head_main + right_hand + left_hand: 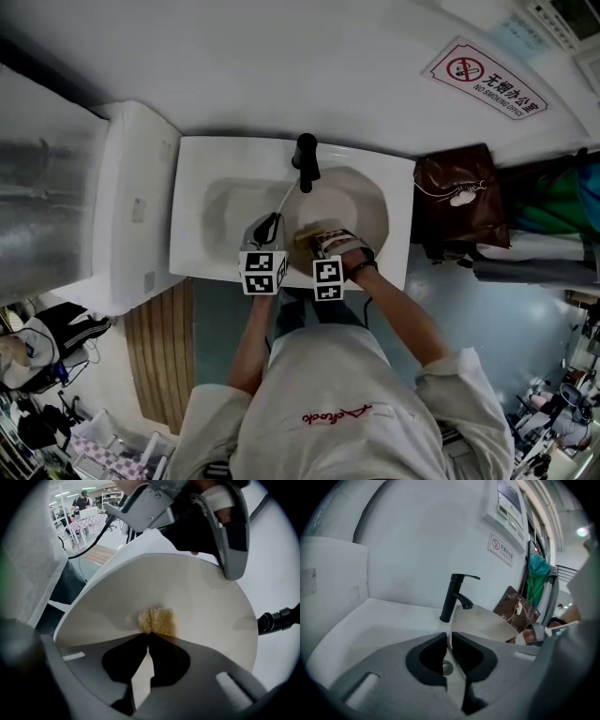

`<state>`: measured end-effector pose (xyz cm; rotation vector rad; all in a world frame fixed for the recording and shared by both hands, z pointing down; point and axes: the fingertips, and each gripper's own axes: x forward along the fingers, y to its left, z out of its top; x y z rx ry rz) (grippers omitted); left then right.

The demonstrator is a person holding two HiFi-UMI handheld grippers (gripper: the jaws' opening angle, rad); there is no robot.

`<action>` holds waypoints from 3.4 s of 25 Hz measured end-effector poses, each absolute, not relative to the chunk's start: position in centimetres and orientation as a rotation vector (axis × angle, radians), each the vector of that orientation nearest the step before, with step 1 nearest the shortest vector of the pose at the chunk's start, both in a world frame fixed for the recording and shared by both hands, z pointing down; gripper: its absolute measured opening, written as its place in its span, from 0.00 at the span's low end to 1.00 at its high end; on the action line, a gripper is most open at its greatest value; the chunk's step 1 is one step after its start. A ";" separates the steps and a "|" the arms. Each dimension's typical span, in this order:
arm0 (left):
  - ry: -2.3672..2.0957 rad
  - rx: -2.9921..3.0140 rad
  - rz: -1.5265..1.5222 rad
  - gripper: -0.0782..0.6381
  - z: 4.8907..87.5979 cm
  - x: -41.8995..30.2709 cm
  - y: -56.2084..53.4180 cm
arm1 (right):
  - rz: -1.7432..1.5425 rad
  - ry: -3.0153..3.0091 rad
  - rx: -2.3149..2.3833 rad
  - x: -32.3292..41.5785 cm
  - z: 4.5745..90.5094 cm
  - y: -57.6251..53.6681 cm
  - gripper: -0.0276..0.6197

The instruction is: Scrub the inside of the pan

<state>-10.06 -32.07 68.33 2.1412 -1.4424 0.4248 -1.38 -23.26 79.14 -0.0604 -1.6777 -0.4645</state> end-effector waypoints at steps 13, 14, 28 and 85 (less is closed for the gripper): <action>-1.447 2.146 0.432 0.16 68.3 -9.8 -32.4 | -0.435 -1.687 0.025 0.3 77.3 -25.5 0.08; -1.448 2.145 0.435 0.16 68.4 -9.9 -32.3 | -0.433 -1.689 0.051 0.4 76.9 -26.4 0.08; -1.455 2.143 0.454 0.15 68.3 -9.9 -32.4 | -0.413 -1.675 0.279 0.9 74.5 -37.1 0.08; -1.445 2.171 0.465 0.16 68.3 -9.8 -32.4 | -0.342 -1.600 -0.006 3.2 80.2 -21.2 0.08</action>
